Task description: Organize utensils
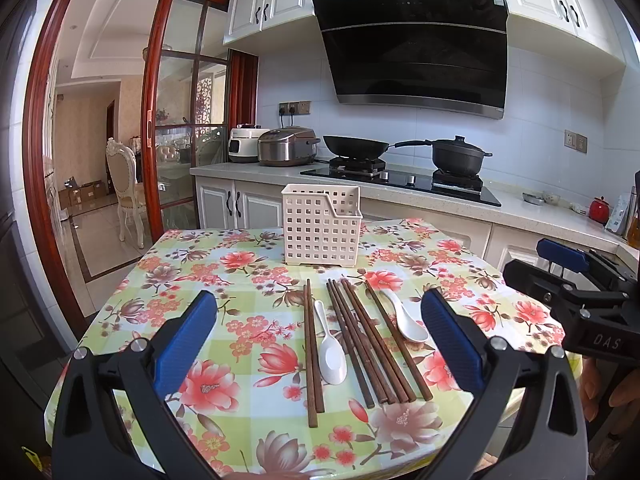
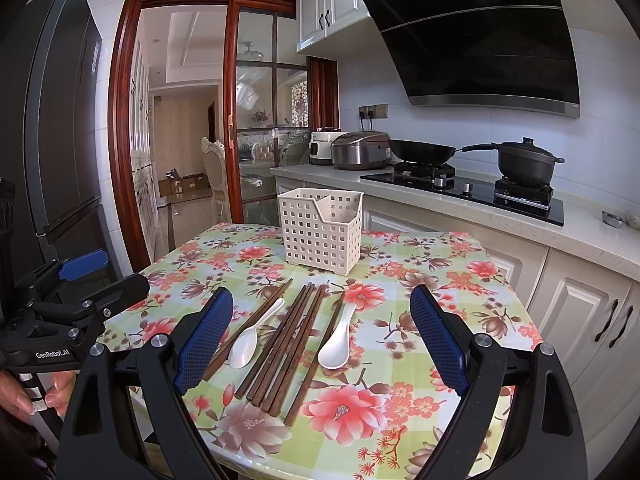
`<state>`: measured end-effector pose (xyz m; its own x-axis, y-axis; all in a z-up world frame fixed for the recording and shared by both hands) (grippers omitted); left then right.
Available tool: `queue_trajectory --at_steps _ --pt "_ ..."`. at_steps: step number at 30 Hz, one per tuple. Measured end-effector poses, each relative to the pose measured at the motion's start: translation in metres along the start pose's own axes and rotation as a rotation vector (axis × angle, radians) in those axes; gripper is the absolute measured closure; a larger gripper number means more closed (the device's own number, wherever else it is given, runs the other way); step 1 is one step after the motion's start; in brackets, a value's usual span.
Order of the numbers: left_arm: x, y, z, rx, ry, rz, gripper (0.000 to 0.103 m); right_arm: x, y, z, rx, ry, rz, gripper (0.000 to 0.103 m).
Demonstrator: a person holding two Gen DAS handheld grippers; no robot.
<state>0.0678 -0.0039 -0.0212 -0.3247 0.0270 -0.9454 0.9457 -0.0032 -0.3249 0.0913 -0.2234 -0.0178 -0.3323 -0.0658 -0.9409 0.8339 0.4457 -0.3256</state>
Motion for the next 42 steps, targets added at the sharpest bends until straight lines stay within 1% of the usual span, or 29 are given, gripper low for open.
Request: queue_trajectory --at_steps 42 --pt "0.0049 -0.0004 -0.0034 0.004 -0.004 -0.002 0.004 0.0007 0.0008 -0.0011 -0.003 0.006 0.000 0.018"
Point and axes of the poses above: each gripper's, at about its wrist camera, not at the fingertips, and y roughly the way its jaws point, z to its right, x to its underside, the point moved 7 cm from there along y, roughly the way its jaws point, and after that the axes turned 3 degrees about y, right-handed, at the moved point
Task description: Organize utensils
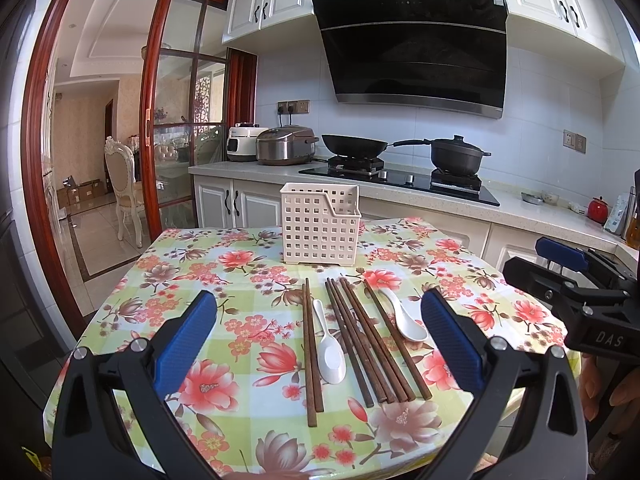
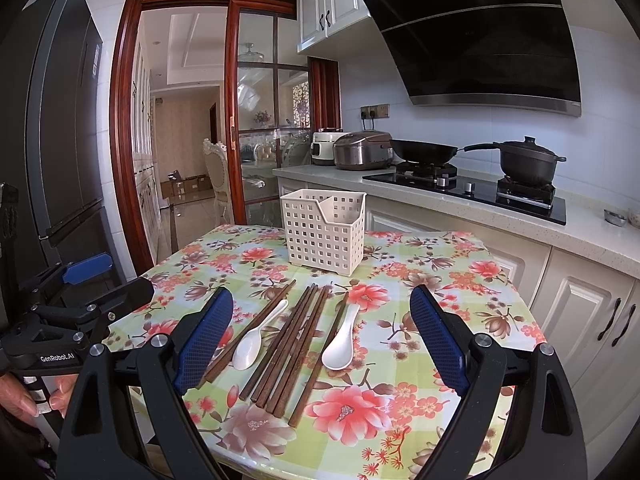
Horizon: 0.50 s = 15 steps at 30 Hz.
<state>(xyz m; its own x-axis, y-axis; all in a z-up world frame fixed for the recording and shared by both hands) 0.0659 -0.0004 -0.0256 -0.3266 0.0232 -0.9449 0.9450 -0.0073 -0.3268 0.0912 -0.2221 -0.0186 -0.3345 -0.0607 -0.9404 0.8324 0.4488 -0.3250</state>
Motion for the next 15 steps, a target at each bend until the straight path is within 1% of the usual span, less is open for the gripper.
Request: queue_trajectory --at_steps 7,15 --pt "0.0007 0.0000 0.0001 0.002 -0.001 -0.001 0.004 -0.0016 0.0005 -0.0076 -0.004 0.003 -0.005 0.018" --pt "0.0015 -0.0002 0.0012 0.002 0.000 -0.002 0.004 -0.0021 0.0006 -0.0064 -0.005 0.005 -0.007 0.018"
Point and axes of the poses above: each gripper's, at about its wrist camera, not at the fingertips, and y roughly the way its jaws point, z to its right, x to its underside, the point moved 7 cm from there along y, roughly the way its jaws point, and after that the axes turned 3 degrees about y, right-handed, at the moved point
